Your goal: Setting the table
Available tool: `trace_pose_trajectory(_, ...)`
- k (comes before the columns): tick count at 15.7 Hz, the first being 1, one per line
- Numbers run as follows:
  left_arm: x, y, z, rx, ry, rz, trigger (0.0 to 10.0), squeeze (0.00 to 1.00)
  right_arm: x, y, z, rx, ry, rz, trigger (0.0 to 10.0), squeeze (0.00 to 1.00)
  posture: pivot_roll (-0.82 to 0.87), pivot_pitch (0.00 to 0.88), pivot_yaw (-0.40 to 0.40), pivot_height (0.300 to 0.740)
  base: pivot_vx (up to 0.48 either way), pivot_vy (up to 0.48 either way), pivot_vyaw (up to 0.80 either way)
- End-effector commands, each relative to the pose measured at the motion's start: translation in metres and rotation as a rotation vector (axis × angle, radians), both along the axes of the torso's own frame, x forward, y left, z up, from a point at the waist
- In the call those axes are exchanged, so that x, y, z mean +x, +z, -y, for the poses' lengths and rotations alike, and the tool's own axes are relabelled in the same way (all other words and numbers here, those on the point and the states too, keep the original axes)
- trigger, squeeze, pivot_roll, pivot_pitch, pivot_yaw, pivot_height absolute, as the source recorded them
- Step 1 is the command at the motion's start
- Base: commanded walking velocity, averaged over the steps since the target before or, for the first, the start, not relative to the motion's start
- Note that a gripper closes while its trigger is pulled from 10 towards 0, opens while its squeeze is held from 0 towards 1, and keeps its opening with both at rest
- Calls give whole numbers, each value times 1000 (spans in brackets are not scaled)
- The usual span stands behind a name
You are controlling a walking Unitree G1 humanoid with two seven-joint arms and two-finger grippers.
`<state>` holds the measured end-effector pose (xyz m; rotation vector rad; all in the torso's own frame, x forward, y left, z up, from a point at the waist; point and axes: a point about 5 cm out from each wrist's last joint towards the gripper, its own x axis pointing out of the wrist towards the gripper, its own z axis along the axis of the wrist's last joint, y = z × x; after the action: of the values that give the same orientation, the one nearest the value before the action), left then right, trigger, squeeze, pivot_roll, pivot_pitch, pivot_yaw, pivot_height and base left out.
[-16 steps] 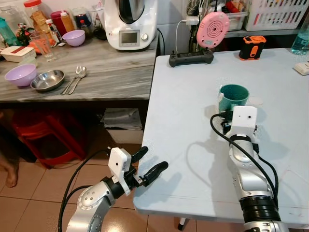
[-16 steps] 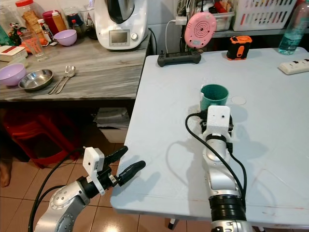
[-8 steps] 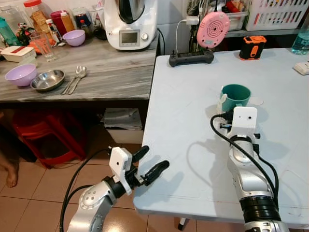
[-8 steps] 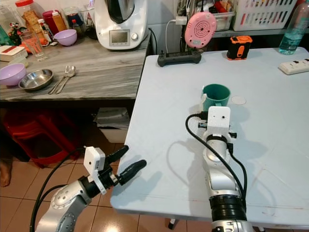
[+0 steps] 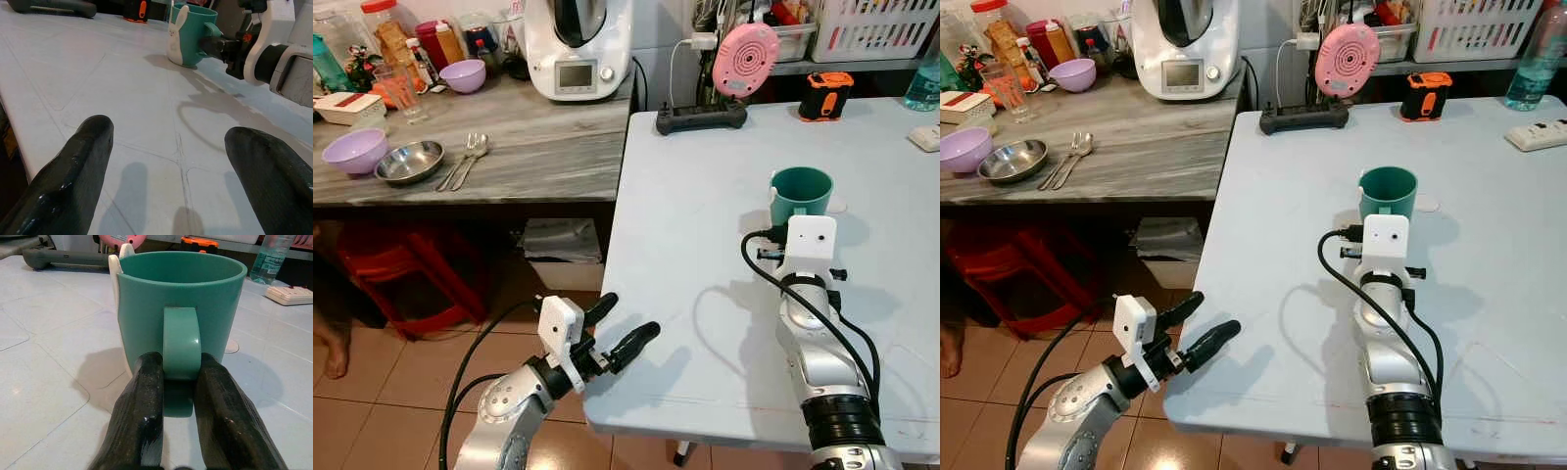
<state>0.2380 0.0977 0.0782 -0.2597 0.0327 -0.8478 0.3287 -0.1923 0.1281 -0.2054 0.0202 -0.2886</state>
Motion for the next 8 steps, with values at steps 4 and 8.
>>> trace_pose_trajectory(4,22,24,-15,-64,167,72,10000,0,-15,16,-14,8,142,112,0,0,-131,23,95,740,0,0,0)
trace_pose_trajectory(8,44,26,-34,-11,387,63,10000,0,-31,17,-11,38,166,156,10000,0,-139,22,94,740,0,0,0)
